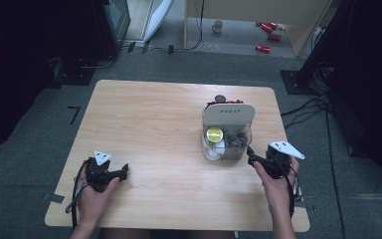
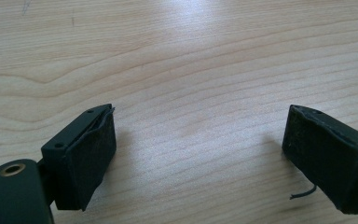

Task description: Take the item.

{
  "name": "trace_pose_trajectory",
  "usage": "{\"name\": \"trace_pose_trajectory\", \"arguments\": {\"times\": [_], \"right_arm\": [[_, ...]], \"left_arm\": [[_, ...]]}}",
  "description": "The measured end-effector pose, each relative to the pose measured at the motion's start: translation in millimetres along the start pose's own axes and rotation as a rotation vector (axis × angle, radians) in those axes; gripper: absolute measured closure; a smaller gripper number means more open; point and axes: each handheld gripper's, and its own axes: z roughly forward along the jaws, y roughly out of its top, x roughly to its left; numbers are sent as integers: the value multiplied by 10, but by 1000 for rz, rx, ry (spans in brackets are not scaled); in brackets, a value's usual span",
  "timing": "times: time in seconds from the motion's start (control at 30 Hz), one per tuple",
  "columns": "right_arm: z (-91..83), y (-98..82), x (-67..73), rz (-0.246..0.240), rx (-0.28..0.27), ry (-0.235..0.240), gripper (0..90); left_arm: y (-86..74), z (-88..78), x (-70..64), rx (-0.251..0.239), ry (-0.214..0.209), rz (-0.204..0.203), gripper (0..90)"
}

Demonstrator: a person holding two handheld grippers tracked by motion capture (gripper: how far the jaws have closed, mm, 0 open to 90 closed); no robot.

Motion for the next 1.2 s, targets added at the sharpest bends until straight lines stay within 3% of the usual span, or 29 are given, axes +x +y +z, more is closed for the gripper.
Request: {"name": "trace_pose_trajectory", "arguments": {"times": [0.37,0.77,1.2], "right_arm": [[195,355,32,-10,-30,49,223],[401,622,55,-20,-50,115,217],[524,883,61,-23,-89,232,201]], "left_arm": [[0,0,0,0,0,0,104],[0,0,0,0,0,0,104],[0,0,0,0,0,0,104]]}}
